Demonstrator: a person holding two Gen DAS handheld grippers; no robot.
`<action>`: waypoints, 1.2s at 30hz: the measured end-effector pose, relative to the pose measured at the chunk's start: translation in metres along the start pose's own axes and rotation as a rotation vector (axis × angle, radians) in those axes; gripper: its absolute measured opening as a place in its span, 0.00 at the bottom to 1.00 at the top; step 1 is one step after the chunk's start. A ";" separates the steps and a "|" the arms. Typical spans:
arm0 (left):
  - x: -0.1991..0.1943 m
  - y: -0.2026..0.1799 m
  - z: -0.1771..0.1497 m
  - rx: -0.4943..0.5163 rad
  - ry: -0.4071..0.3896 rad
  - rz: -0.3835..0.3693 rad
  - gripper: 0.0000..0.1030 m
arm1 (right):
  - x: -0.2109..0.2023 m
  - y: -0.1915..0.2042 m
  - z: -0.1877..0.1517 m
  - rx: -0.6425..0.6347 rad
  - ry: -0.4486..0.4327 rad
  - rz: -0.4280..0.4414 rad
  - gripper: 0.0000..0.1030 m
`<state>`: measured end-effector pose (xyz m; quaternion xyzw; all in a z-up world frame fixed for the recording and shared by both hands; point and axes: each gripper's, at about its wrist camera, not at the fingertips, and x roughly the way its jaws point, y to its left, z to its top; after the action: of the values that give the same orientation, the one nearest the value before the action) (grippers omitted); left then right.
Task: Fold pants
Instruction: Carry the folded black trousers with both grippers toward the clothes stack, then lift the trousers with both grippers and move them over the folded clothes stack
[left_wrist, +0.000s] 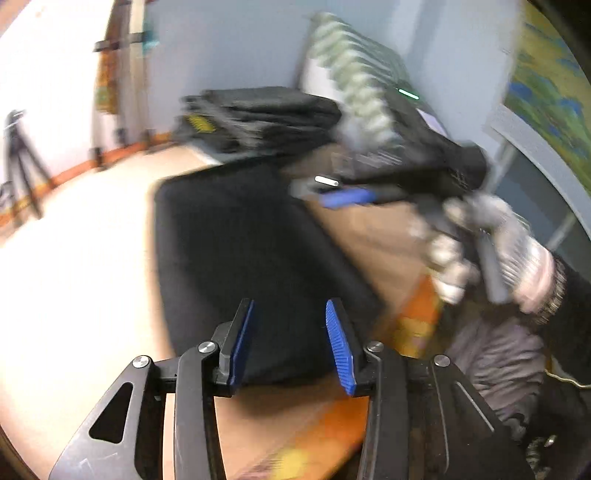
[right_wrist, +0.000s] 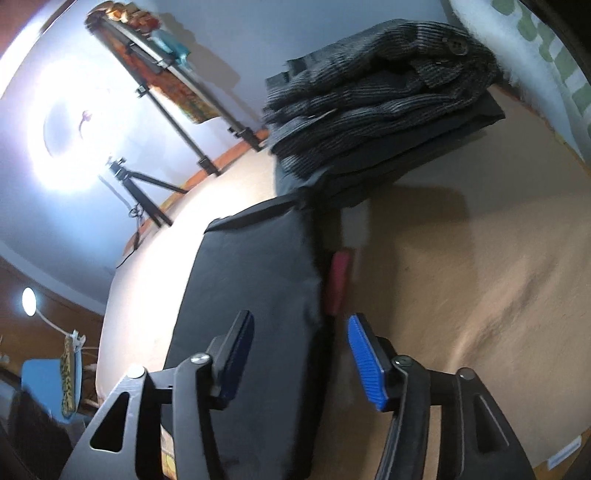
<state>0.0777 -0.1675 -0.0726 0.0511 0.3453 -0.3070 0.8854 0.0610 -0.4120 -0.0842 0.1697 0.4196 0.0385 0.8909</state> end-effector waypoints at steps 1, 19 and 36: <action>0.000 0.013 0.001 -0.020 0.002 0.024 0.37 | 0.002 0.004 -0.002 -0.012 0.002 0.001 0.60; 0.060 0.116 0.018 -0.411 0.063 -0.080 0.37 | 0.037 -0.020 -0.009 0.080 0.077 0.002 0.62; 0.101 0.130 0.030 -0.416 0.075 -0.181 0.37 | 0.044 -0.025 -0.018 0.027 0.076 0.139 0.35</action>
<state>0.2280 -0.1229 -0.1307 -0.1523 0.4367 -0.3051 0.8324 0.0738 -0.4215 -0.1350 0.2087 0.4408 0.1010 0.8671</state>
